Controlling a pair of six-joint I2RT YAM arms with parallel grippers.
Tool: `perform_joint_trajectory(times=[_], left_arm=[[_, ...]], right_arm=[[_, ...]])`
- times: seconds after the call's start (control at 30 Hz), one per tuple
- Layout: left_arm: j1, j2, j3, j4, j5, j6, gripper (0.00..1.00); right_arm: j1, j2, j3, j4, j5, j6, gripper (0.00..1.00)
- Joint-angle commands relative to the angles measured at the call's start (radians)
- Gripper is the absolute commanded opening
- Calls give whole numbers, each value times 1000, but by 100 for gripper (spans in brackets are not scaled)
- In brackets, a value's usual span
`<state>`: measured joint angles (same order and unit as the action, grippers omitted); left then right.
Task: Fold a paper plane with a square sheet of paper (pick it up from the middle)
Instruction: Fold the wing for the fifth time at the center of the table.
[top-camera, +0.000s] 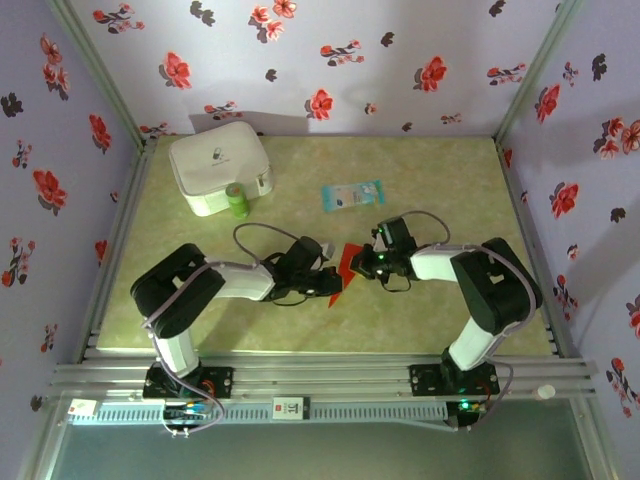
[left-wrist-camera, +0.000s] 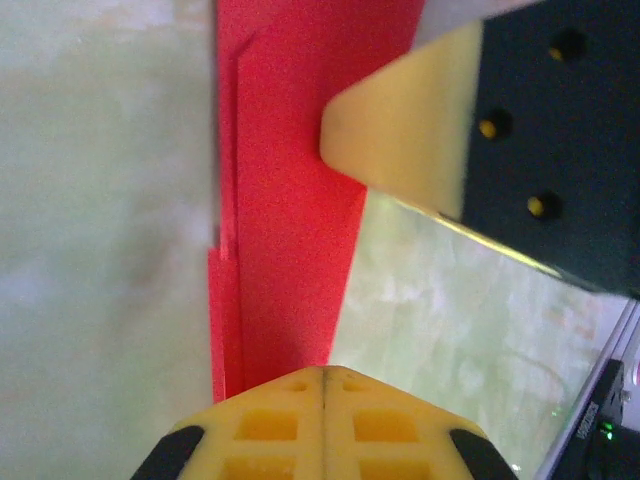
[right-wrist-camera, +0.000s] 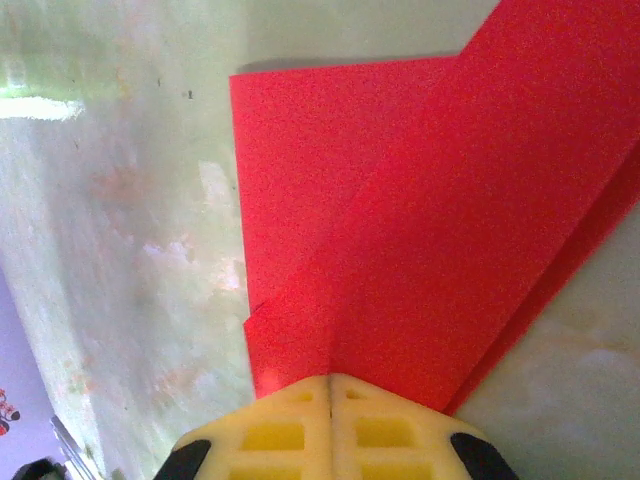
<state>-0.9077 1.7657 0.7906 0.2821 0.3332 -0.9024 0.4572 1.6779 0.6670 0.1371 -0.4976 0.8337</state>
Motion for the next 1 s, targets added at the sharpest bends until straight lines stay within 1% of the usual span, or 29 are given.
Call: perform_joint_trajectory(times=[0.0, 0.13, 0.2, 0.5, 0.97], left_arm=[[-10, -71, 50, -103, 20, 56, 5], [-13, -55, 86, -123, 100, 77, 6], [-16, -34, 110, -146, 119, 100, 5], [-13, 45, 144, -196, 114, 152, 5], [23, 69, 44, -167, 92, 167, 5]], right_arm=[[0, 39, -3, -80, 82, -32, 0], [0, 38, -1, -84, 84, -34, 0], [0, 37, -1, -85, 85, -36, 0], [0, 34, -3, -97, 89, -42, 0], [-2, 40, -6, -117, 102, -60, 0]])
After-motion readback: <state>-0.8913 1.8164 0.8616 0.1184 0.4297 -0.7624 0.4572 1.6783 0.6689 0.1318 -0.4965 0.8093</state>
